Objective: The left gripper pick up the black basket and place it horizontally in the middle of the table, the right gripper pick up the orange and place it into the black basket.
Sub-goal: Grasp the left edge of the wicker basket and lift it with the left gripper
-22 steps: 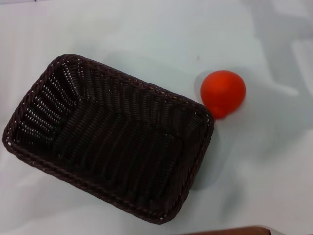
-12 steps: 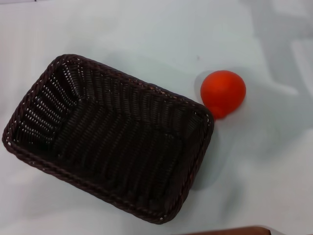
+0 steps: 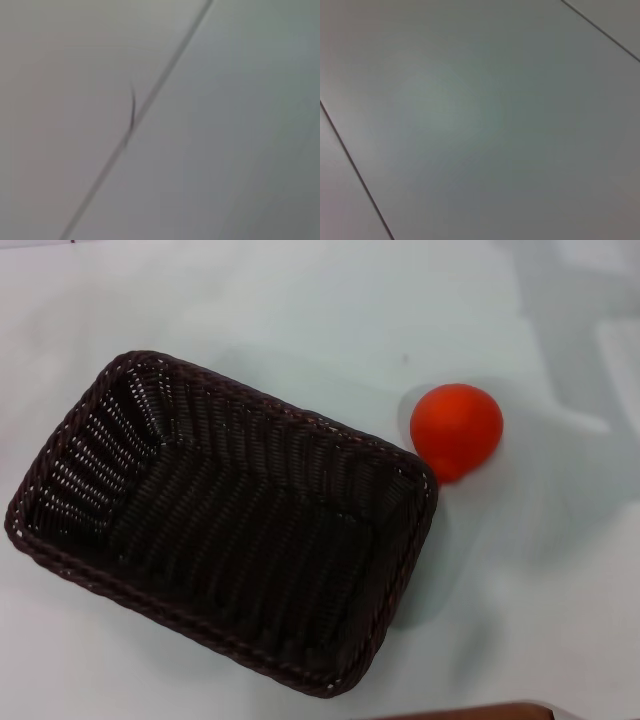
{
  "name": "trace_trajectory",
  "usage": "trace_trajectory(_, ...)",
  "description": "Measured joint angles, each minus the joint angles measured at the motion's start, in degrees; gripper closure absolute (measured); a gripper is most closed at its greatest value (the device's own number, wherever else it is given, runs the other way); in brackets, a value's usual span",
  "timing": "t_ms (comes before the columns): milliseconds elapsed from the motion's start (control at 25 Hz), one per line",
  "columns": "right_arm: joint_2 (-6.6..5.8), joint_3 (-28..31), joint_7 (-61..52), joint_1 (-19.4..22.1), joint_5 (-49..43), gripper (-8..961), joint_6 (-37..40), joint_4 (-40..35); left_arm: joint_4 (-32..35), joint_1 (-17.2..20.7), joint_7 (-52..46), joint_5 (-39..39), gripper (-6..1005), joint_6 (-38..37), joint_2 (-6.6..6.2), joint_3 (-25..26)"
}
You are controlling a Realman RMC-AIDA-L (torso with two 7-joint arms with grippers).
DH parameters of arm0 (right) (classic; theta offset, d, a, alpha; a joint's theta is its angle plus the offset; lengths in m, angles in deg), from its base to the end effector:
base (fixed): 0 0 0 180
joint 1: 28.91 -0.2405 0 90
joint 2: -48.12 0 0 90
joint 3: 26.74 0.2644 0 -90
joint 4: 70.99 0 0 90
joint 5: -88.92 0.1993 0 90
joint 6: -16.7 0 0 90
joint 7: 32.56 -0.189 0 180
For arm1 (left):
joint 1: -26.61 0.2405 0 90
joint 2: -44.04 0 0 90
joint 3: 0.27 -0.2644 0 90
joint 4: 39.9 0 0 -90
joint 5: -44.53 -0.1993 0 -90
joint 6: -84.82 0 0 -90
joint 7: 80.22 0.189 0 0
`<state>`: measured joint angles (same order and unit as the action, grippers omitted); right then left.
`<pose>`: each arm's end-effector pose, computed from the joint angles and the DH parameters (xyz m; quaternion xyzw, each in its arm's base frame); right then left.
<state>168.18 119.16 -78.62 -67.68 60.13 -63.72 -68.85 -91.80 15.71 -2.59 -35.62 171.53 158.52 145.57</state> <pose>0.2590 0.4269 0.0752 -0.3037 -0.4948 -0.5340 0.6146 -0.3006 0.3205 0.1323 -0.7365 -0.3630 -0.4601 0.3379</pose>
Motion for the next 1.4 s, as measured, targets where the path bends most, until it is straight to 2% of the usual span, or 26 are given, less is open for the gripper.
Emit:
trace_trajectory(80, 0.00, 0.0, 0.0, 0.0, 0.0, 27, 0.3, 0.0, -4.4, -0.5, -6.7, -7.1, 304, 0.8, -1.60, -0.1)
trace_trajectory(160, 0.00, 0.0, 0.0, -0.1, 0.1, 27, 0.4, 0.0, -9.3, -0.8, -11.8, -13.4, 308, 1.8, -2.28, -0.1)
trace_trajectory(360, 0.00, 0.0, 0.0, -0.1, 0.2, 28, 1.2, 0.2, -20.8, -1.9, -21.7, -24.2, 318, 7.6, -2.47, -0.1)
trace_trajectory(440, 0.00, 0.1, 0.0, -0.2, 0.2, 28, 1.4, 0.2, -25.4, -3.2, -25.1, -28.9, 322, 10.2, -1.90, -0.1)
trace_trajectory(600, 0.00, 0.3, 0.0, -0.3, 0.2, 29, 1.9, 0.2, -32.5, -6.6, -30.1, -37.9, 326, 14.2, 0.28, -0.4)
trace_trajectory(840, -0.05, 0.4, 0.0, -0.3, 0.2, 29, 2.6, 0.2, -37.3, -10.7, -34.9, -50.2, 317, 15.4, 3.18, -5.0)
trace_trajectory(1000, -0.09, 0.4, 0.0, -0.2, 0.2, 30, 2.8, 0.2, -37.9, -13.4, -35.4, -57.0, 310, 15.1, 4.88, -6.4)
trace_trajectory(1200, -0.11, 0.5, 0.0, -0.2, 0.2, 31, 4.6, 0.4, -35.2, -16.0, -36.2, -60.2, 257, 16.0, 5.14, -7.1)
trace_trajectory(1400, -0.18, 0.6, 0.0, -0.3, 0.2, 32, 4.9, 0.5, -33.0, -17.3, -37.1, -62.3, 262, 16.3, 5.07, -9.5)
